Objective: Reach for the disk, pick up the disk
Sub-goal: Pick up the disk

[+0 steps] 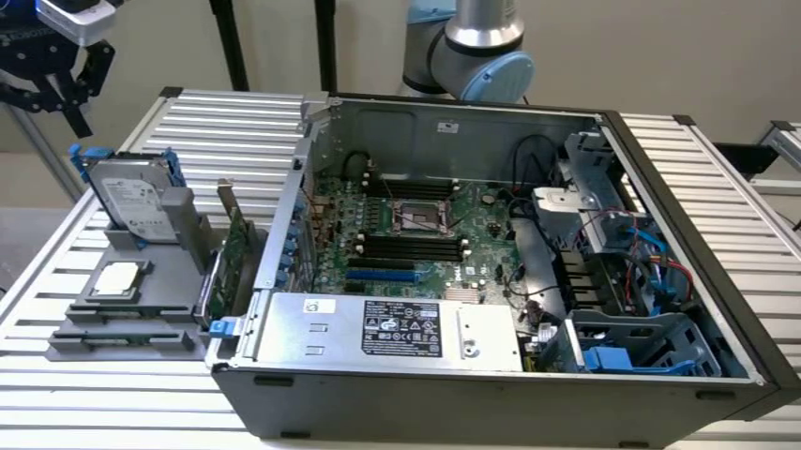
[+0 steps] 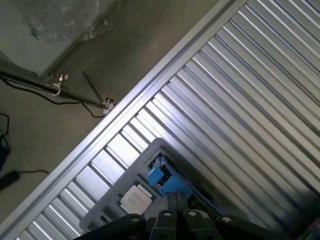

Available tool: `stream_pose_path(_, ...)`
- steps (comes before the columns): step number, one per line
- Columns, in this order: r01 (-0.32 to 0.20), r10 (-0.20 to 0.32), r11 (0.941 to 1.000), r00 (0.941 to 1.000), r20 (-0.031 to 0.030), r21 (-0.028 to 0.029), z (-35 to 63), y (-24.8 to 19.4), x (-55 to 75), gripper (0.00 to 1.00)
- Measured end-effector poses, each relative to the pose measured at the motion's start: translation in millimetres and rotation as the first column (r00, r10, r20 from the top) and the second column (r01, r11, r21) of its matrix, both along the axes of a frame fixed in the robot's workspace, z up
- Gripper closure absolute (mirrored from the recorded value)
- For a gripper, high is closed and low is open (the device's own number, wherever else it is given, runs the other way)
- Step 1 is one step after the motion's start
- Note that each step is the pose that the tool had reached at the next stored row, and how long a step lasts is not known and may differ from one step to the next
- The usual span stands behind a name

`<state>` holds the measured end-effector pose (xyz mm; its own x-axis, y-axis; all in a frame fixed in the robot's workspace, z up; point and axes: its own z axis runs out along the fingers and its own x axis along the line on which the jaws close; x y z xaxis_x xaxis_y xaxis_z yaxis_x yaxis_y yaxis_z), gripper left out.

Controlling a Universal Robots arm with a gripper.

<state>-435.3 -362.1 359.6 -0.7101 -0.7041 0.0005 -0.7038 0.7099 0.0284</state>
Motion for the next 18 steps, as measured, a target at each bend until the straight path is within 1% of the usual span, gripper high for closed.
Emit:
stream_pose_path(2, -0.038, 0.038, 0.9993, 0.9993, -0.0001, 0.0000, 0.0, 0.0, 0.0, 0.89)
stream_pose_path(4, -0.074, 0.074, 0.9973, 0.9973, 0.0000, 0.0000, 0.0, 0.0, 0.0, 0.89)
stream_pose_path(6, -0.109, 0.109, 0.9941, 0.9941, 0.0000, -0.0001, 0.0, 0.0, 0.0, 0.89)
stream_pose_path(9, -0.163, 0.163, 0.9866, 0.9866, 0.0001, 0.0000, 0.0, 0.0, 0.0, 0.89)
stream_pose_path(11, -0.199, 0.199, 0.9801, 0.9801, 0.0002, 0.0000, 0.0, 0.0, 0.0, 0.89)
stream_pose_path(13, -0.235, 0.235, 0.9720, 0.9720, 0.0002, -0.0001, 0.0, 0.0, 0.0, 0.89)
stream_pose_path(16, -0.287, 0.287, 0.9578, 0.9578, 0.0003, -0.0001, 0.0, 0.0, 0.0, 0.89)
stream_pose_path(18, -0.322, 0.322, 0.9466, 0.9466, 0.0003, -0.0001, 0.0, 0.0, 0.0, 0.89)
